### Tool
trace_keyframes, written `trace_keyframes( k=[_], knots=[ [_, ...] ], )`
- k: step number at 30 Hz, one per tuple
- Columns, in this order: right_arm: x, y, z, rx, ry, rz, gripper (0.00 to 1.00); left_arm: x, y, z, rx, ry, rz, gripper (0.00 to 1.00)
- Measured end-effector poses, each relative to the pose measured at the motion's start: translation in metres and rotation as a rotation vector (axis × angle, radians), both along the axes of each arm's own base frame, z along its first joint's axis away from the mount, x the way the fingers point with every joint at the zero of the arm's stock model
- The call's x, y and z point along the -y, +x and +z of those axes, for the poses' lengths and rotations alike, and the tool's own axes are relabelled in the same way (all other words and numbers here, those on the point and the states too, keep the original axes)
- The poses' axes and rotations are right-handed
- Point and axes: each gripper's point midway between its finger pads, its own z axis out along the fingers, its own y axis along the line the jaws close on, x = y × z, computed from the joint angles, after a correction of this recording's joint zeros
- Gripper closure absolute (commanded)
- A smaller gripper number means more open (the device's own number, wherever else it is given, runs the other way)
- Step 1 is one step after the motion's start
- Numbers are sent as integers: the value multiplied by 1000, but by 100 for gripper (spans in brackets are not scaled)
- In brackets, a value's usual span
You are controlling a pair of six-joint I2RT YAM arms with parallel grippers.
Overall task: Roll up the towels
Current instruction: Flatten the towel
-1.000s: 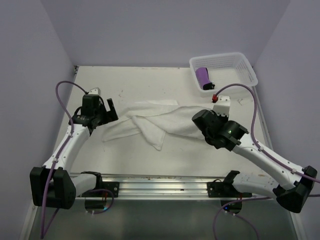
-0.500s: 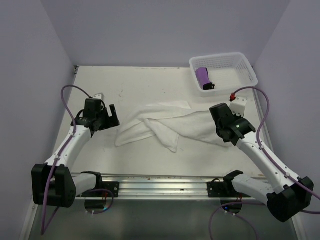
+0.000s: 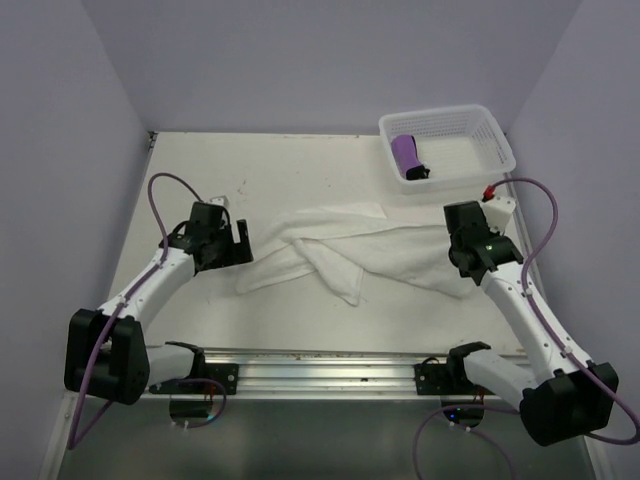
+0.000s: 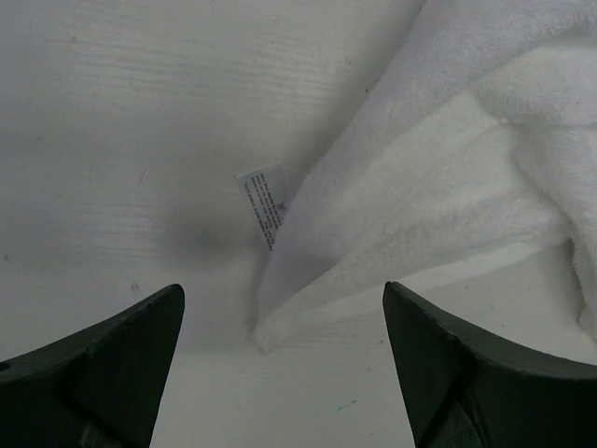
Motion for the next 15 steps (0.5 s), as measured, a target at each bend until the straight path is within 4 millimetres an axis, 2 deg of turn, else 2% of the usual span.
trace_keyframes(
  k=[7,11,15],
  knots=[
    [24,-1,-14,-3,84,-94,100,2,-19,-15,-50,-7,24,15],
    [28,2,-21,-3,126,-113,100,12,-30,-17,-53,-30,16,20],
    [26,8,-26,-6,160,-105,100,28,-37,-20,-64,-57,-10,30]
  ],
)
